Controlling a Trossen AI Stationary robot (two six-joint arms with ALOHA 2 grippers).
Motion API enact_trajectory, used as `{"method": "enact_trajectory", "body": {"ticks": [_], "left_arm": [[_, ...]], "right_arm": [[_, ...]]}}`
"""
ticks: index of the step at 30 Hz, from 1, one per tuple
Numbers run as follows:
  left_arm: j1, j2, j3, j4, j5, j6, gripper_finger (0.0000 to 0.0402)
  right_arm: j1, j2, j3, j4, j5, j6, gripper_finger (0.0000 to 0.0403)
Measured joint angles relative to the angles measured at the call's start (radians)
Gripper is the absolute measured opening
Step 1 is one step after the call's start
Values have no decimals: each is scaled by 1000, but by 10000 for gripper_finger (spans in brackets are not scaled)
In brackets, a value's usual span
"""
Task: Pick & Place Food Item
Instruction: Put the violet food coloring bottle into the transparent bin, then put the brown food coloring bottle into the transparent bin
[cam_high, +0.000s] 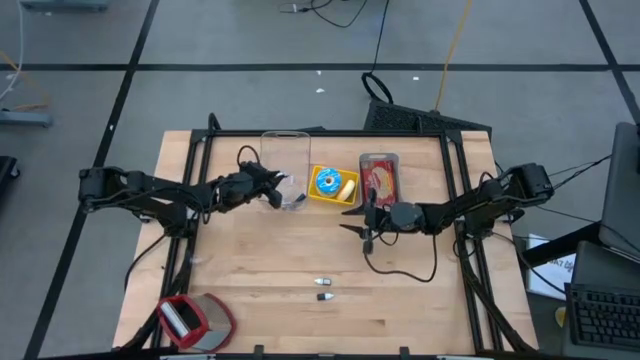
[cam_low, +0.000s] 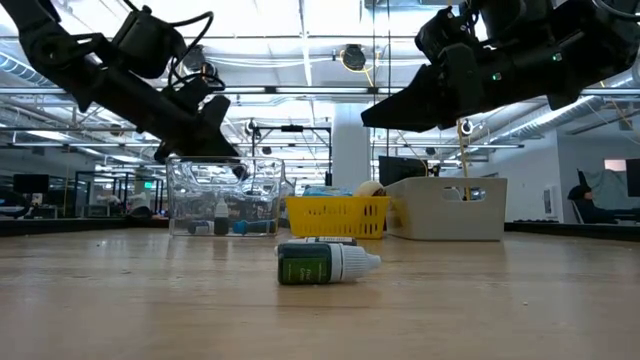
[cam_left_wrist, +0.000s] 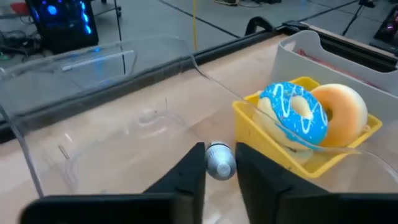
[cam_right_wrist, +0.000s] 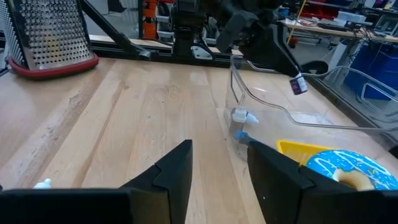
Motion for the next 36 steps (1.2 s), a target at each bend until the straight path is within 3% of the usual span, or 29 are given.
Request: {"method": "enact_trajectory", "body": {"ticks": [6, 11, 14, 17, 24, 32, 36], "left_arm": [[-1, 0, 0, 20, 0, -5, 157], [-1, 0, 0, 20, 0, -5, 189], [-3, 0, 0, 20, 0, -5, 200], [-3, 0, 0, 27, 0, -5, 203], [-3, 0, 0, 36, 0, -5, 193], [-3, 0, 0, 36, 0, 1, 191], [-1, 0, 0, 36, -10, 2, 191]], "right_arm": [[0, 0, 0, 1, 0, 0, 145], [0, 0, 0, 27, -4, 41, 142], [1, 0, 0, 45, -65, 74, 140], [20, 0, 0, 57, -135, 76, 140], [119, 47, 9, 79, -129, 196, 149], [212, 232, 94, 63, -83, 153, 209], [218, 315, 185, -75, -80, 176, 252]]}}
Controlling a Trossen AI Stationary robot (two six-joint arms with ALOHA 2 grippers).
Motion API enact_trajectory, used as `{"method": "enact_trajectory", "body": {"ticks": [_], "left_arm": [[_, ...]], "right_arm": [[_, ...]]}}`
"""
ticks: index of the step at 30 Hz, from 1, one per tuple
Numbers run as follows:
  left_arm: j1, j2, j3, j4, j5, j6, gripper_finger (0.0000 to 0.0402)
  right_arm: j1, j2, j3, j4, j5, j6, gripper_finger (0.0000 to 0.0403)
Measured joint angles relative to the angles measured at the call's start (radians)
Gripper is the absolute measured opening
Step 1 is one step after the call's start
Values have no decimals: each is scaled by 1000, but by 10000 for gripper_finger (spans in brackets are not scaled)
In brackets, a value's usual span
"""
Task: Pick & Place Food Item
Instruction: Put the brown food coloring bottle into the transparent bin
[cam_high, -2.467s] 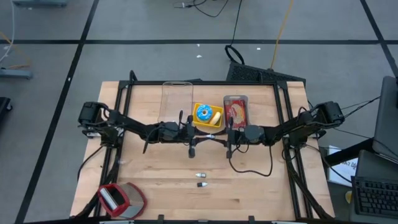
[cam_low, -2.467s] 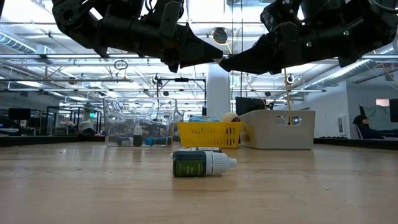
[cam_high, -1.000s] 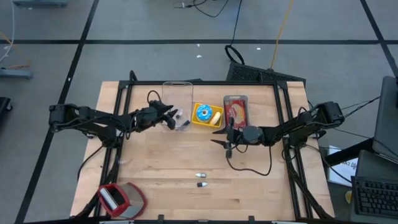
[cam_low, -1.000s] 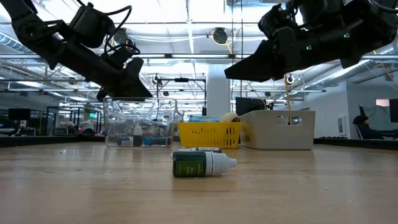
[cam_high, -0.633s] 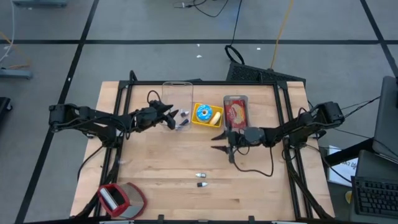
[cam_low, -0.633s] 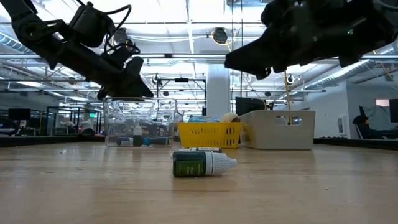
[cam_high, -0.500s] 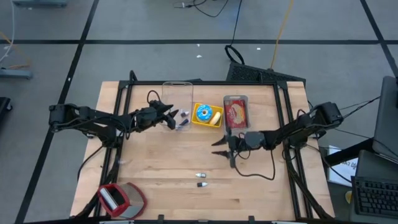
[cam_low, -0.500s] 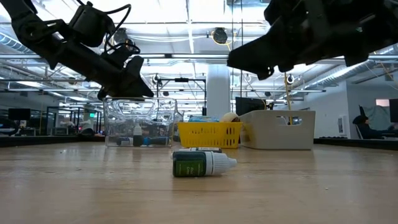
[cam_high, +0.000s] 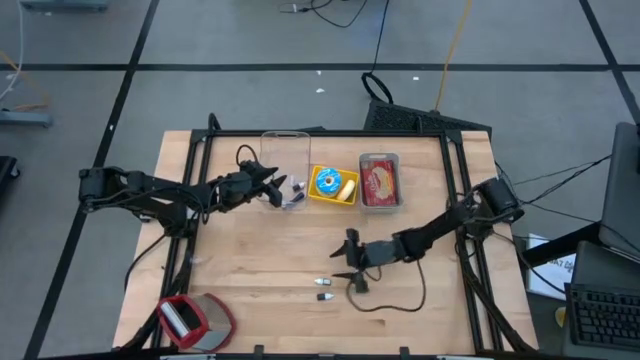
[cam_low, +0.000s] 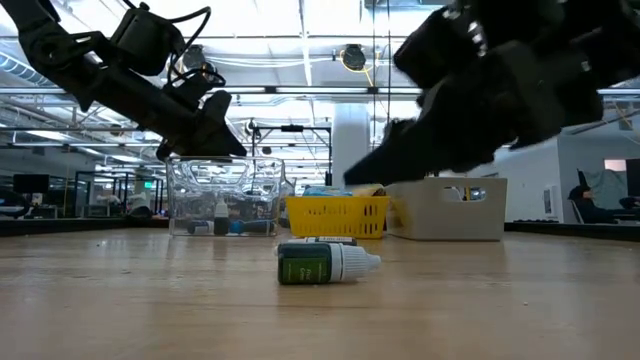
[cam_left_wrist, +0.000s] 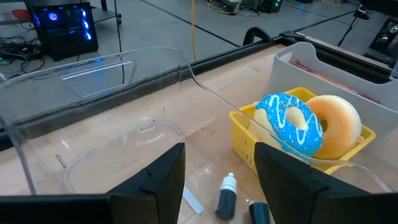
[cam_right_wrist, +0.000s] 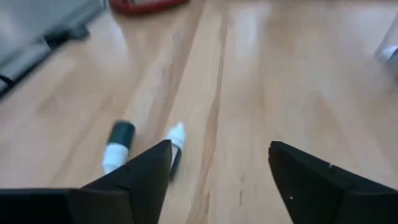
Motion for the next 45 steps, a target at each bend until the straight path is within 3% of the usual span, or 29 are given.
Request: {"method": "enact_trajectory", "body": {"ticks": [6, 15, 19, 30, 42, 45], "left_arm": [[0, 0, 0, 0, -15, -1, 191], [-2, 0, 0, -1, -15, -29, 191], [-3, 0, 0, -1, -15, -61, 191], [-3, 0, 0, -1, -15, -68, 191], [-3, 0, 0, -1, -13, -99, 191], [-3, 0, 0, -1, -12, -128, 191]], "right_arm": [[33, 84, 155, -254, 0, 8, 283], [79, 171, 246, -261, 16, 47, 260], [78, 173, 244, -291, 85, 60, 239], [76, 172, 244, -330, 79, 60, 166], [76, 171, 244, -329, 79, 47, 47], [76, 146, 241, -347, 81, 2, 44]]}}
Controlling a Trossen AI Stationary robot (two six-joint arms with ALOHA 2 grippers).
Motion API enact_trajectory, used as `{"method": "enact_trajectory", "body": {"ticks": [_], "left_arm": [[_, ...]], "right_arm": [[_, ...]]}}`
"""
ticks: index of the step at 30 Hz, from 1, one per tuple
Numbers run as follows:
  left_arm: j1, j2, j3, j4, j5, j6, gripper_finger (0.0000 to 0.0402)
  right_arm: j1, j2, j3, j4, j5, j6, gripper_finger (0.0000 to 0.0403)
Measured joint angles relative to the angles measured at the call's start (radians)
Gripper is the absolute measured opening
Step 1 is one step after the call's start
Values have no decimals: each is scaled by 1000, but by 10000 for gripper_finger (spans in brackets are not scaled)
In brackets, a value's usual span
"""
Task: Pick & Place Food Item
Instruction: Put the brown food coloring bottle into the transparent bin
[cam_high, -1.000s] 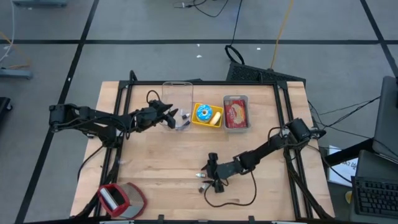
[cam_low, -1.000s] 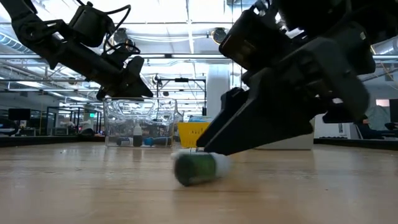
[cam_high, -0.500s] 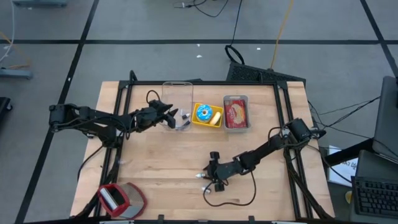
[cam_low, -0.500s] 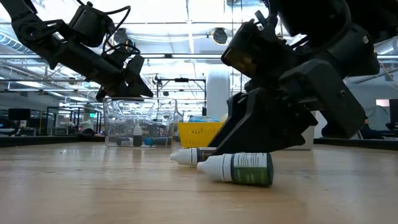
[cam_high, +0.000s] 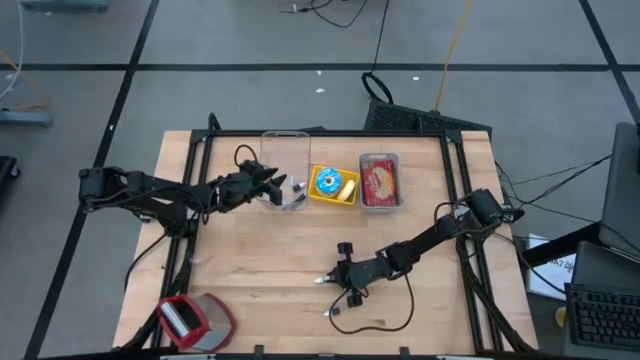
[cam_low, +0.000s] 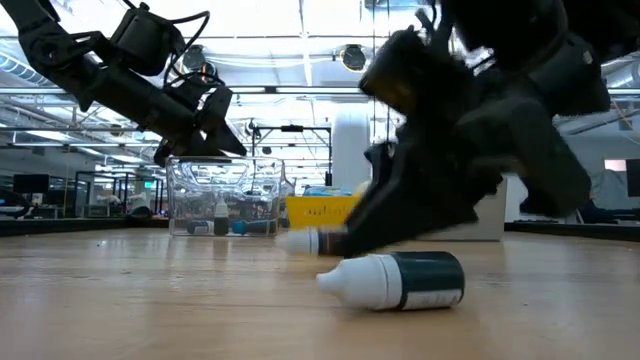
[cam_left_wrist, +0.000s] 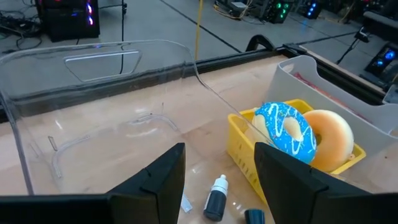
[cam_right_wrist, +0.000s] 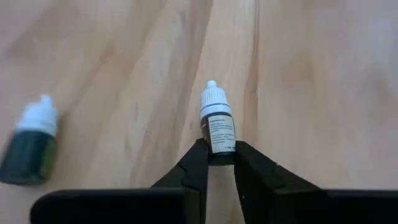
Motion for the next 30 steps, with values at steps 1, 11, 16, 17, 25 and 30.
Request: {"method": "enact_trajectory", "body": {"ticks": [1, 11, 16, 17, 25, 30], "left_arm": [[0, 0, 0, 0, 0, -10, 191], [0, 0, 0, 6, 167, -140, 191], [-34, 0, 0, 79, 300, -202, 191], [-49, 0, 0, 99, 319, -209, 191], [-210, 0, 28, 241, 364, -157, 191], [-290, 19, 97, 209, 337, -143, 191]], "right_arm": [[0, -15, 0, -4, 0, -17, 44], [-5, -249, 0, -206, 232, -192, 49], [8, -339, -30, -231, 460, -301, 49], [8, -352, -36, -226, 500, -317, 49], [8, -389, -95, -156, 677, -338, 49], [8, -390, -149, 13, 678, -375, 49]]}}
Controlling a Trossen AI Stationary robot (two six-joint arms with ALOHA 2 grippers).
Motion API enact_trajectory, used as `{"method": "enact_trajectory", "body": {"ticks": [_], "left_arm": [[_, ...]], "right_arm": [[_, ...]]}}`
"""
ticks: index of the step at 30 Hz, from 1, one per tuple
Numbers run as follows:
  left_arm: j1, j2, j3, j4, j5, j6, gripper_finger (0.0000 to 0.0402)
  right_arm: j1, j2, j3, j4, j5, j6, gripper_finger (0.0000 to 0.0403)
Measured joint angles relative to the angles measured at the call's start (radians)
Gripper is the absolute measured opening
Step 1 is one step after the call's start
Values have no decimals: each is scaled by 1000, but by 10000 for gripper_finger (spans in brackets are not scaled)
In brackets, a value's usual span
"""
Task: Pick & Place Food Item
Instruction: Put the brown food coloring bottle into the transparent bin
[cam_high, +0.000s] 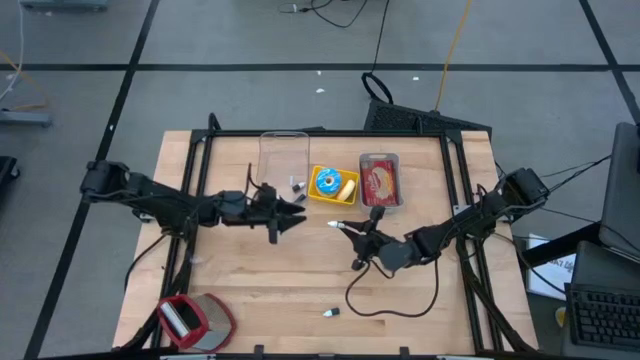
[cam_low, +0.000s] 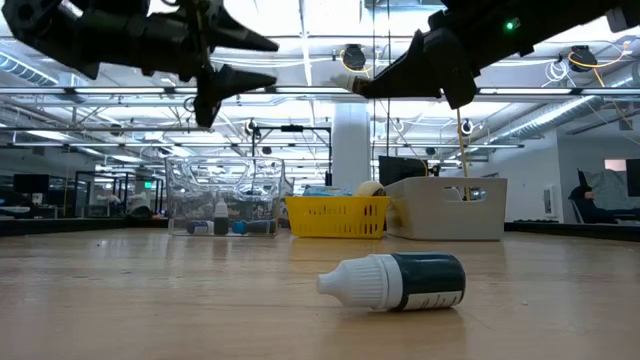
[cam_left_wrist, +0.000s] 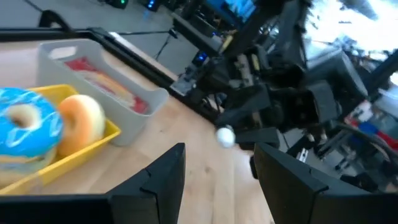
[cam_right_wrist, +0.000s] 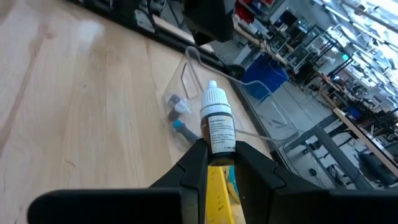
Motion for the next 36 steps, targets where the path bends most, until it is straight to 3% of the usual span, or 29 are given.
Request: {"method": "enact_trajectory", "body": {"ticks": [5, 16, 31, 36], "left_arm": [[-64, 97, 89, -2, -26, 82, 191], [-74, 351, 302, -3, 8, 136, 191], [-67, 387, 328, -33, 28, 134, 188], [-65, 387, 328, -43, 26, 132, 141]], "right_arm": [[-2, 0, -28, 121, -53, -40, 49], [-4, 0, -31, 103, -87, -23, 49], [-3, 0, -31, 118, -77, -22, 50], [-3, 0, -31, 119, -77, -22, 50]]}}
